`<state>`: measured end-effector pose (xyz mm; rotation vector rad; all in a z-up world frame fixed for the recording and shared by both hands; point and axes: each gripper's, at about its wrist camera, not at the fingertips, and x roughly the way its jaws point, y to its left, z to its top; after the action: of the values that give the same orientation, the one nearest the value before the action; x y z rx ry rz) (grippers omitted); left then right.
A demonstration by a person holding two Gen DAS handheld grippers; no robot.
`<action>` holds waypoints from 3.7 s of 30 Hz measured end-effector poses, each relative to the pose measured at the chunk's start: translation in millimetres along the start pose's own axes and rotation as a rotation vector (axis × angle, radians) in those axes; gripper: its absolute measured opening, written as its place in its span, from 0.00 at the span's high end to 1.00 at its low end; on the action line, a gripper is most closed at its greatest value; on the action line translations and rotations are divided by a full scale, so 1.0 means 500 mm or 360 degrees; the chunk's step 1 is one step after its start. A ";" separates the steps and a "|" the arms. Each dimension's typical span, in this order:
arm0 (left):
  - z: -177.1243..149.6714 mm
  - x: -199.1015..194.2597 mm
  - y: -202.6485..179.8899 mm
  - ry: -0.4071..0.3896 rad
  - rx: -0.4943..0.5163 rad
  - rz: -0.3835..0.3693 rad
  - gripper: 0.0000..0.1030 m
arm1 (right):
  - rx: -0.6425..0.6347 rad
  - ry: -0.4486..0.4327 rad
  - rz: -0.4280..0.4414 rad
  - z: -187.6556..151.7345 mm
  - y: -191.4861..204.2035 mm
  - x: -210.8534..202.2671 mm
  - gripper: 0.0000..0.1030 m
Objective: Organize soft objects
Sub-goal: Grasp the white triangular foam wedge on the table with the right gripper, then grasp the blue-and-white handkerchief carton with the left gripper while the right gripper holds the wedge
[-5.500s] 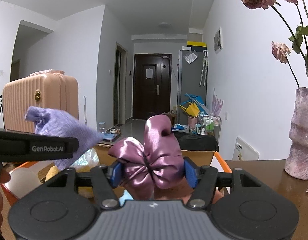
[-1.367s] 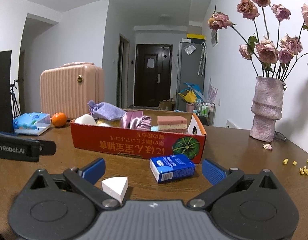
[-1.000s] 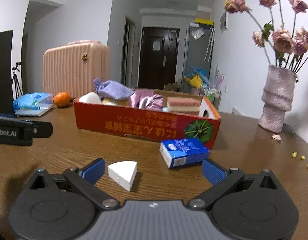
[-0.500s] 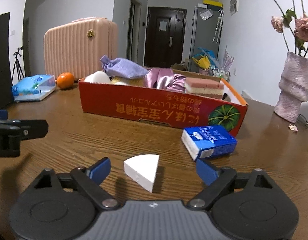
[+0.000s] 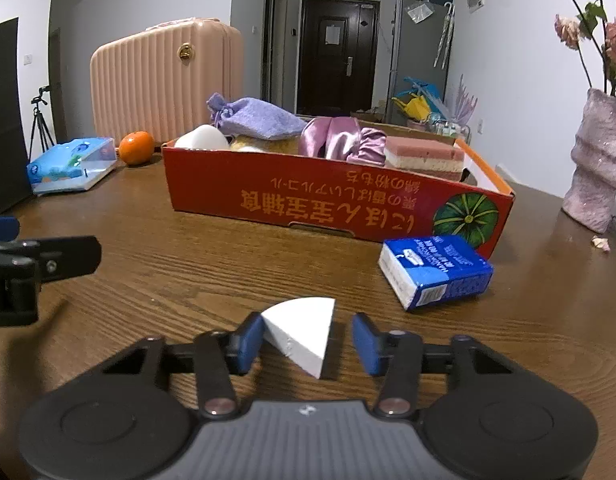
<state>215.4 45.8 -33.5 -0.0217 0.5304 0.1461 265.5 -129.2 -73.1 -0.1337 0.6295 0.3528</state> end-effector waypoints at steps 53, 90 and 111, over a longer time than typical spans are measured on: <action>0.017 0.071 -0.193 0.0084 0.0139 -0.0116 0.00 | 0.0255 -0.0288 -0.0189 0.004 -0.223 -0.070 0.73; 0.075 0.212 -0.442 0.0184 0.0132 -0.0211 0.00 | 0.0227 -0.0274 -0.0410 -0.006 -0.407 -0.051 0.72; 0.078 0.245 -0.456 0.0243 0.0095 -0.0210 0.14 | 0.0200 -0.0279 -0.0421 -0.005 -0.408 -0.040 0.72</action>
<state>372.6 -161.1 -65.6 -0.0096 0.6835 -0.0008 323.2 -325.6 -60.0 -0.0637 0.4518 0.0677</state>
